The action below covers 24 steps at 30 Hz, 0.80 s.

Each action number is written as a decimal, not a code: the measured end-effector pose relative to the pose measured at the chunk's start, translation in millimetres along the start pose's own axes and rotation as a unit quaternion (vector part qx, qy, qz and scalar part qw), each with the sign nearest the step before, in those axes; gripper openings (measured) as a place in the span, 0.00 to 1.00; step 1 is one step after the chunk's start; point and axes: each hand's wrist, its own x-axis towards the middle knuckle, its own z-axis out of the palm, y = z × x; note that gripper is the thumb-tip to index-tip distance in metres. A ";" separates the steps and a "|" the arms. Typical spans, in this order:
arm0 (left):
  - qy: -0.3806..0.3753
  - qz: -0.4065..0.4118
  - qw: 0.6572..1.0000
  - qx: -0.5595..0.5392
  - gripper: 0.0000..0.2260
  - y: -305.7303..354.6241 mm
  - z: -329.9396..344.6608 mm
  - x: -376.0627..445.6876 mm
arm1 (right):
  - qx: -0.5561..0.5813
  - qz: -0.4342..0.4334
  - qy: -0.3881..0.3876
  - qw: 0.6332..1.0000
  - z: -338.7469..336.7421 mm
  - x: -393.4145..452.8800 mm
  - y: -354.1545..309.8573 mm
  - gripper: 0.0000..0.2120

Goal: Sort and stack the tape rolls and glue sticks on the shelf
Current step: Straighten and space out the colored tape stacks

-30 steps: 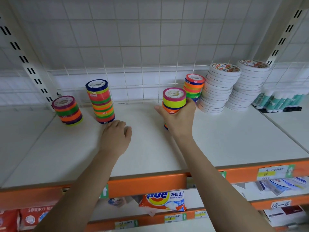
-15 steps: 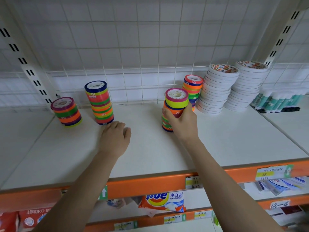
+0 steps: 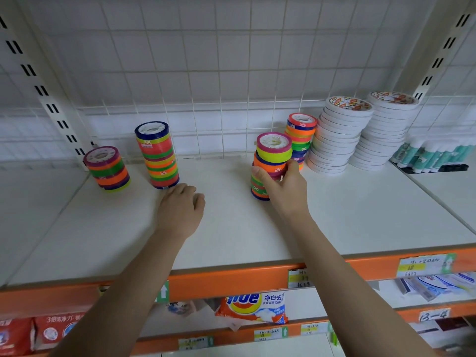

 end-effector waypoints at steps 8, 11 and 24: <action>0.003 0.003 1.000 -0.001 0.13 -0.1 0.3 0.3 | -0.003 0.000 -0.028 1.000 1.0 -0.7 -2.6 0.31; 0.004 0.002 1.000 -0.003 0.13 0.8 -0.7 -0.2 | -0.001 0.015 0.006 1.000 7.7 -0.6 -3.4 0.32; 0.005 -0.001 1.000 -0.005 0.13 0.5 -1.0 0.3 | -0.017 -0.018 0.008 1.000 9.4 2.3 2.1 0.29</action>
